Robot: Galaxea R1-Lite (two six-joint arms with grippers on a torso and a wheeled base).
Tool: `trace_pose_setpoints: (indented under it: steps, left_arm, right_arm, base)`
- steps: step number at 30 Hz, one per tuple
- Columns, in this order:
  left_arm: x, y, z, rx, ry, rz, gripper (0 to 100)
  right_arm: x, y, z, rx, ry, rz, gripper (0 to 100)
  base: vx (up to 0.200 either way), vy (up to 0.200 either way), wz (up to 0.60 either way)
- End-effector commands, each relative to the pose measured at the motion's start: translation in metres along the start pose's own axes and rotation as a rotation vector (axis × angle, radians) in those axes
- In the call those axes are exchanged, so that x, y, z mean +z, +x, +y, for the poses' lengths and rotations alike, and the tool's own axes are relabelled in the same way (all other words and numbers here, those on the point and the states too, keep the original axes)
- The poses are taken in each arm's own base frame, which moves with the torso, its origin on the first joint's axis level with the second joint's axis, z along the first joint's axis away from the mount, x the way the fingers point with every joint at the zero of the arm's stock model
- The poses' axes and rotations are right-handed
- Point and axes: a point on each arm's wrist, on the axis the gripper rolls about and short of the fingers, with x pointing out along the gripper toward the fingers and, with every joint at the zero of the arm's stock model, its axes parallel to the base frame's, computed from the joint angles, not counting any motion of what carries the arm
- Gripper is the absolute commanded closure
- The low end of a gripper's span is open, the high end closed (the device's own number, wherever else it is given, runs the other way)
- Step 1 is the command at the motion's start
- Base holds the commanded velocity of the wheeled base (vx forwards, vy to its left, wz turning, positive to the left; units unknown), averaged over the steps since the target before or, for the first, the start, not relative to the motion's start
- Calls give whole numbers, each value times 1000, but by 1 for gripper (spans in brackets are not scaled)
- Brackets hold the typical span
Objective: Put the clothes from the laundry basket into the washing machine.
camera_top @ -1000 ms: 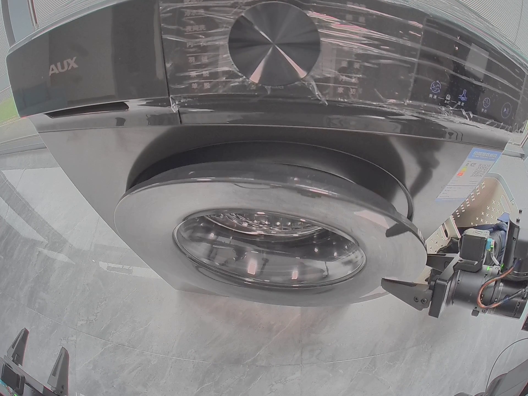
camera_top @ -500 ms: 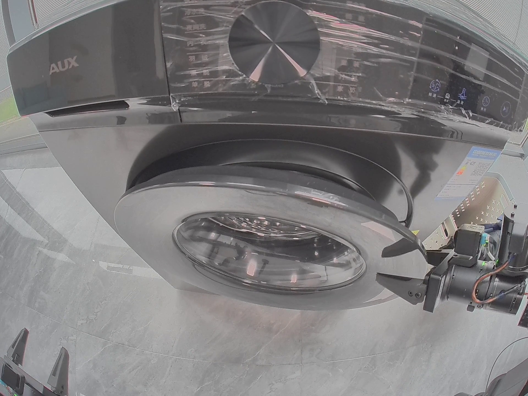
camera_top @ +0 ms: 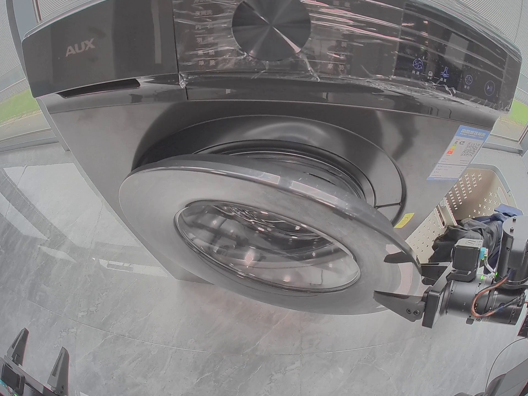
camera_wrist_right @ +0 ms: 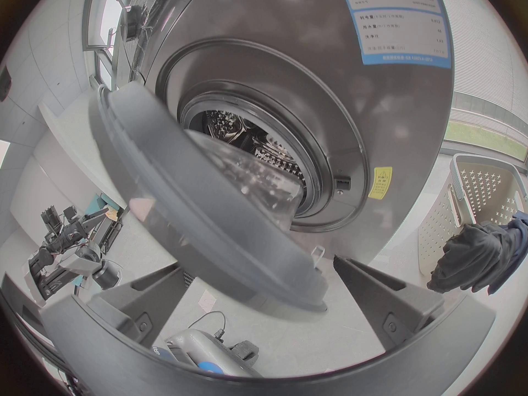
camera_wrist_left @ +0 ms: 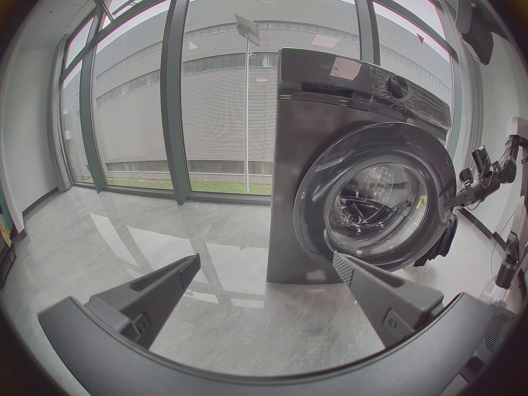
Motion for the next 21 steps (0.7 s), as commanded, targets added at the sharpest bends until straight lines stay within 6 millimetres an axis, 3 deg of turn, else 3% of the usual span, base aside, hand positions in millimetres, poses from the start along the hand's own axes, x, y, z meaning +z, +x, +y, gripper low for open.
trace_pose_setpoints:
  steps: [1, 7, 14, 21]
  left_arm:
    - [-5, 0, 0, 1, 0, 5, 0]
    - [-5, 0, 0, 1, 0, 5, 0]
    - [-5, 0, 0, 0, 0, 3, 0]
    - [-5, 0, 0, 0, 0, 3, 0]
  right_arm:
    - [5, 4, -1, -5, 2, -11, 0]
    - [6, 11, 1, 1, -1, 3, 0]
    - [-4, 5, 8, 41, -13, 28, 0]
    - [-1, 8, 6, 27, -7, 22, 0]
  base:
    - [0, 0, 0]
    - [-200, 0, 0]
    - [0, 0, 0]
    - [0, 0, 0]
